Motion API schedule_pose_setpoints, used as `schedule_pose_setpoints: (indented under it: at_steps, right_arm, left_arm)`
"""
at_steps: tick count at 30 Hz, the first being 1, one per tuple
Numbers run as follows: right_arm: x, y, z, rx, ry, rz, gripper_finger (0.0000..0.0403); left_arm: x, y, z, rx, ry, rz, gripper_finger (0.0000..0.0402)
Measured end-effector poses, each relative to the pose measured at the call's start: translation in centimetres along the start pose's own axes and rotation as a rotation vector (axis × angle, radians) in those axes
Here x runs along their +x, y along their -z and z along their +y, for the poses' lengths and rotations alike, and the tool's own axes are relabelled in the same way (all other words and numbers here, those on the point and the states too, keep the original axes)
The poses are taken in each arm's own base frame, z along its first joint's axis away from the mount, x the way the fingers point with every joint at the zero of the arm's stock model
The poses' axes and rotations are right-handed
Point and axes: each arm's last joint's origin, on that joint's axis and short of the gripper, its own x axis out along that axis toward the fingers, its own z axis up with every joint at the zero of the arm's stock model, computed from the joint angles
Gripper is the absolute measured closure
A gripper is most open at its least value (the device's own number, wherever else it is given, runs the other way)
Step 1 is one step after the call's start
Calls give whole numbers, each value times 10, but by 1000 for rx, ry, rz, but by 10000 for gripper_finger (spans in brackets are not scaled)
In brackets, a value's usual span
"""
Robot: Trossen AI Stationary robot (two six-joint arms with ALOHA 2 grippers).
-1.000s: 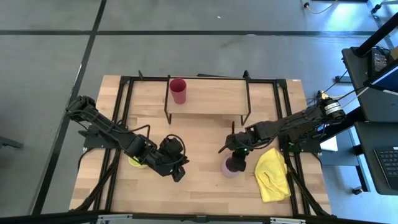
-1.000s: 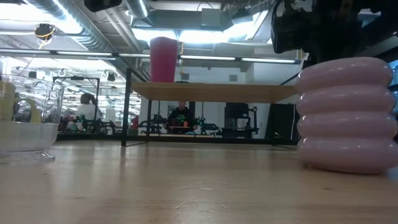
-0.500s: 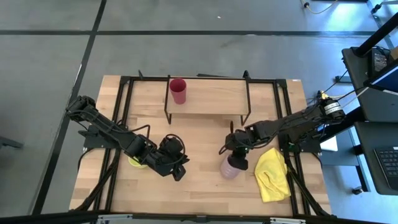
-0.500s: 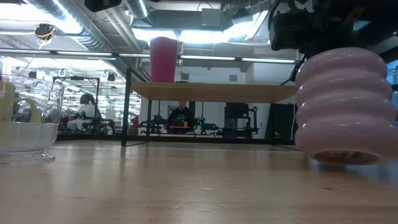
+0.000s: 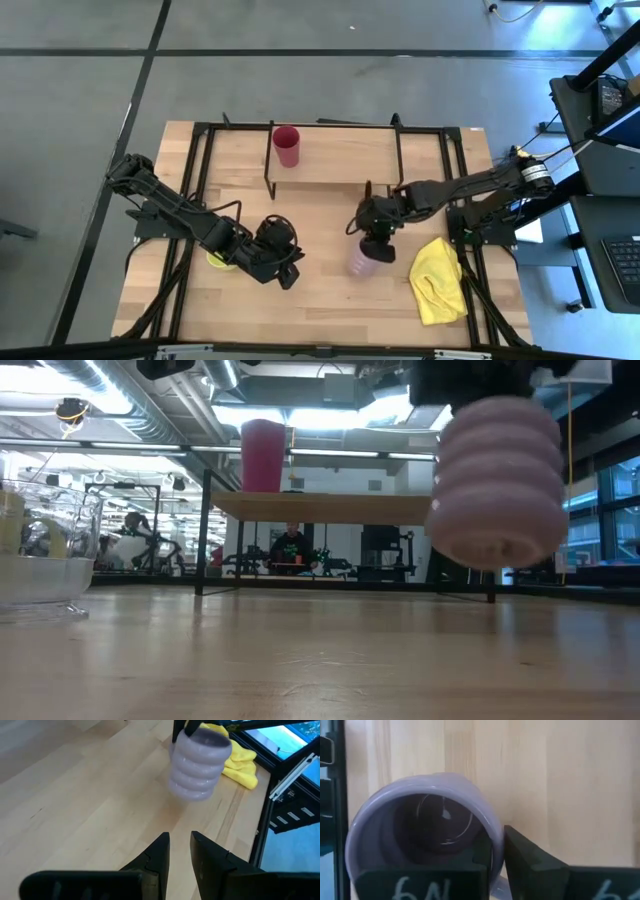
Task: Stack small to large cups/mugs on shelf
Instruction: Put the violet mug on the shelf
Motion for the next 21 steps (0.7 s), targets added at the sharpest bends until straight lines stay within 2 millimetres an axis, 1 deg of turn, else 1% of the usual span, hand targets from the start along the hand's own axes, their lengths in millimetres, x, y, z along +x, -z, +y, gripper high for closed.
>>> schedule_pose_setpoints:
  at_steps: [6,12,14,16,19,21]
  right_arm:
    - [-40,-21,6,-146,120,-35,370]
    - [-87,-45,14,-310,249,-151,370]
    - [-101,-52,14,-308,294,-201,370]
    - [-114,-57,10,-270,308,-236,370]
    - [-127,-61,2,-204,331,-260,370]
    - [-133,-63,-4,-160,384,-272,370]
  left_arm:
    - [0,2,3,-2,-27,14,331]
    - [0,2,4,-1,-42,11,331]
    - [0,2,4,-3,-48,-1,331]
    - [0,2,4,-6,-50,-4,331]
    - [0,1,4,-9,-50,-5,331]
    - [0,1,4,-18,-51,-6,331]
